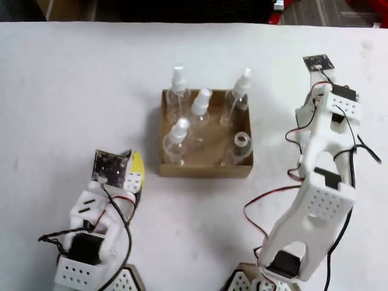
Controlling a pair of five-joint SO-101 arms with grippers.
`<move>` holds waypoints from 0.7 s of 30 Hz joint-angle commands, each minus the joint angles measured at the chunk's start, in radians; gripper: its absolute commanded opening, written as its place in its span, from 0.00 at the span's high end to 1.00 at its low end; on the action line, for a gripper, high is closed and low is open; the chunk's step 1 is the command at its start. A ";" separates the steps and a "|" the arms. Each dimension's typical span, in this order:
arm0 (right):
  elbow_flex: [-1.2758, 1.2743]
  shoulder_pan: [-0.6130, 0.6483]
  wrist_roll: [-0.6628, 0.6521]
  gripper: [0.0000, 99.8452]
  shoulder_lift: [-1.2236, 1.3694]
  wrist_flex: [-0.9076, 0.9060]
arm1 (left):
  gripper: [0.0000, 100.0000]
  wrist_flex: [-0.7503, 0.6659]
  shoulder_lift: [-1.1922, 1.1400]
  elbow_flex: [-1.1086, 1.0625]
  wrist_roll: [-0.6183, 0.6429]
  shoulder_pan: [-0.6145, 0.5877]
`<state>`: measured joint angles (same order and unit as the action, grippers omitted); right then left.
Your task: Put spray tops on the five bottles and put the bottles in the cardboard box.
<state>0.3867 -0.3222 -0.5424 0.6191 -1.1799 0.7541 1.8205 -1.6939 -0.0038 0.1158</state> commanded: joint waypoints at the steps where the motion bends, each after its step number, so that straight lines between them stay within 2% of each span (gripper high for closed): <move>1: 0.110 0.013 -0.008 0.88 0.071 -0.012 | 0.96 0.011 0.008 0.002 -0.014 0.005; 8: 0.140 0.025 -0.008 0.89 0.134 -0.010 | 0.96 0.011 0.008 0.002 -0.014 0.005; 12: 0.140 0.025 -0.008 0.99 0.142 -0.010 | 0.96 0.011 0.008 0.002 -0.014 0.005; 14: 0.140 0.022 -0.008 0.97 0.140 -0.010 | 0.96 0.011 0.008 0.002 -0.014 0.005; 21: 0.140 0.012 -0.009 0.99 0.044 -0.033 | 0.96 0.011 0.008 0.002 -0.014 0.005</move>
<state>0.4879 -0.3176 -0.5439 0.7603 -1.1784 0.7541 1.8205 -1.6939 -0.0038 0.1158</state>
